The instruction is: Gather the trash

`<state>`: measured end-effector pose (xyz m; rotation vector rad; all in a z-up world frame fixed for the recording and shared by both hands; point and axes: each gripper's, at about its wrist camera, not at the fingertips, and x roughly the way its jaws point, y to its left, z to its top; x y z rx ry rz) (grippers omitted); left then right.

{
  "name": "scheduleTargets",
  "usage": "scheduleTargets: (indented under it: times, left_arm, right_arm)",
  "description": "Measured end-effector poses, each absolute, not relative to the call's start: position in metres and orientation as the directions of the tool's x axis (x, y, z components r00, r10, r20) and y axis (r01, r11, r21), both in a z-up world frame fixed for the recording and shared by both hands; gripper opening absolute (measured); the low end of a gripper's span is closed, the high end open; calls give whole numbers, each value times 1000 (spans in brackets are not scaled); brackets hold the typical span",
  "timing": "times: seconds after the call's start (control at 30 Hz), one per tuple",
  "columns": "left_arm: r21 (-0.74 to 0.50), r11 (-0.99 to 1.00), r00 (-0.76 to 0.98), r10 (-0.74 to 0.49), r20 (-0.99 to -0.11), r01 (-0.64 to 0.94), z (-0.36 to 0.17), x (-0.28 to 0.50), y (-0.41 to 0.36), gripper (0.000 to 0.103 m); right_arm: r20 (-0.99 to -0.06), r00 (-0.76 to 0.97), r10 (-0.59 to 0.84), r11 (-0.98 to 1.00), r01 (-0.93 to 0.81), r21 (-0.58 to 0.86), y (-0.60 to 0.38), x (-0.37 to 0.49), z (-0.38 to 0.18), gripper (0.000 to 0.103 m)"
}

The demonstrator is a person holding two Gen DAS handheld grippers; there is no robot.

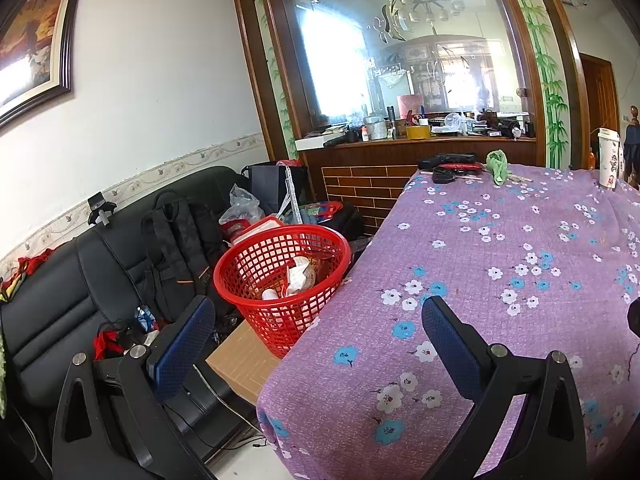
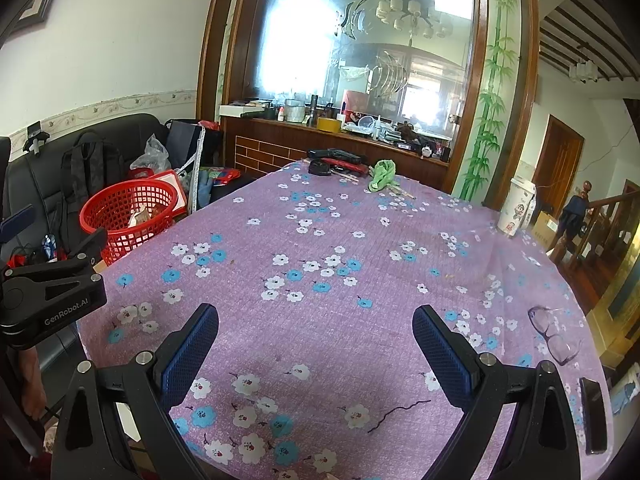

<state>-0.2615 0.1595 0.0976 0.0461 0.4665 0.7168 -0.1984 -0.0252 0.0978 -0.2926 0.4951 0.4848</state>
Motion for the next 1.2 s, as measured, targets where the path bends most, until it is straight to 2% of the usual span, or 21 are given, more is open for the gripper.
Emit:
scheduleTargets:
  times: [0.4, 0.6, 0.73, 0.93, 1.1, 1.2]
  left_arm:
    - [207, 768, 662, 631, -405, -606, 92, -259, 157, 103]
    - [241, 826, 698, 561, -445, -510, 83, -237, 139, 103]
    - [266, 879, 725, 478, -497, -397, 76, -206, 118, 103]
    - [233, 946, 738, 321, -593, -224, 68, -150, 79, 103]
    - [141, 985, 682, 168, -712, -95, 55, -85, 41, 103]
    - [155, 985, 658, 165, -735, -74, 41, -58, 17, 103]
  right_arm:
    - [-530, 762, 371, 849, -510, -139, -27, -196, 89, 99]
    - [-578, 738, 349, 878, -473, -74, -46, -170, 79, 99]
    - [-619, 735, 277, 925, -377, -34, -75, -139, 69, 99]
    - [-671, 732, 118, 985, -172, -14, -136, -84, 59, 99]
    - [-738, 674, 8, 999, -33, -20, -182, -37, 38, 100]
    - [-788, 615, -7, 1000, 6, -5, -197, -17, 20, 100]
